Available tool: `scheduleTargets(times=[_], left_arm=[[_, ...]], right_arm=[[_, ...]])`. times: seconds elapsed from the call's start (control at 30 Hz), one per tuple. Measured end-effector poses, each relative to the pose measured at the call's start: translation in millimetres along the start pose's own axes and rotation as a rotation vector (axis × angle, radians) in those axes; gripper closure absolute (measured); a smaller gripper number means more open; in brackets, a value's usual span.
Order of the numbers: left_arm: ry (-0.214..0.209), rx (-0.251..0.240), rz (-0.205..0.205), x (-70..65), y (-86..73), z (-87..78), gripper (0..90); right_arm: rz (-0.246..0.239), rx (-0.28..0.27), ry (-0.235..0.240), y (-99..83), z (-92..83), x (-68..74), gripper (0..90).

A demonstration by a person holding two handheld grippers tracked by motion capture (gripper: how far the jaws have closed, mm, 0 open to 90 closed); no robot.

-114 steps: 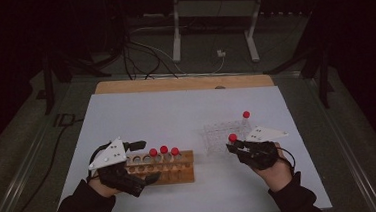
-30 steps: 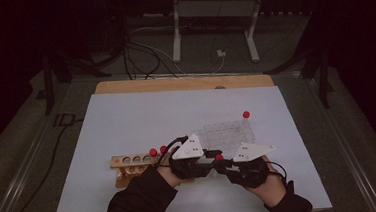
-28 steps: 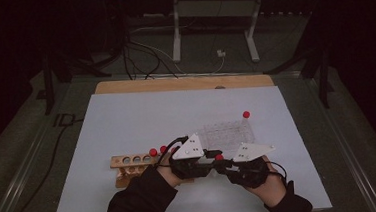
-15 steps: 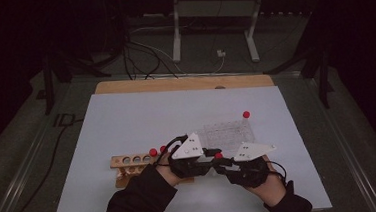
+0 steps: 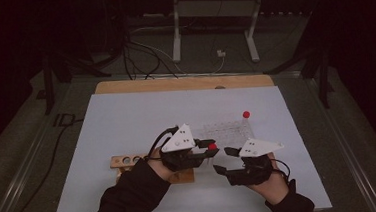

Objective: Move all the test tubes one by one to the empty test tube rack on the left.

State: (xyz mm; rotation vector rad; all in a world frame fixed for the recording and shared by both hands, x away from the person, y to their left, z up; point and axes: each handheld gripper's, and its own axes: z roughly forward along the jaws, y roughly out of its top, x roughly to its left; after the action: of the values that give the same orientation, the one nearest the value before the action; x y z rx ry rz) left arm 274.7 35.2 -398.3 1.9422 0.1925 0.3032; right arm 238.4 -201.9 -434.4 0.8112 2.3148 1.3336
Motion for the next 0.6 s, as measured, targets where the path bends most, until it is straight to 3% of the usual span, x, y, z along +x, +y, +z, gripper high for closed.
scheduleTargets(times=[0.2, 0.37, 0.6], left_arm=[[0.013, -0.009, 0.005, 3.8, 6.8, -11.8, 71.9], [0.038, -0.011, 0.011, 7.5, 10.8, -22.8, 71.9], [0.081, -0.019, 0.008, 12.7, 11.7, -42.7, 71.9]], right_arm=[[0.034, -0.023, -0.017, 1.7, -2.8, -2.4, 14.0], [0.041, -0.023, -0.002, 2.5, -3.8, -2.7, 2.7], [0.056, -0.035, 0.017, 1.7, -5.6, -5.7, 0.0]])
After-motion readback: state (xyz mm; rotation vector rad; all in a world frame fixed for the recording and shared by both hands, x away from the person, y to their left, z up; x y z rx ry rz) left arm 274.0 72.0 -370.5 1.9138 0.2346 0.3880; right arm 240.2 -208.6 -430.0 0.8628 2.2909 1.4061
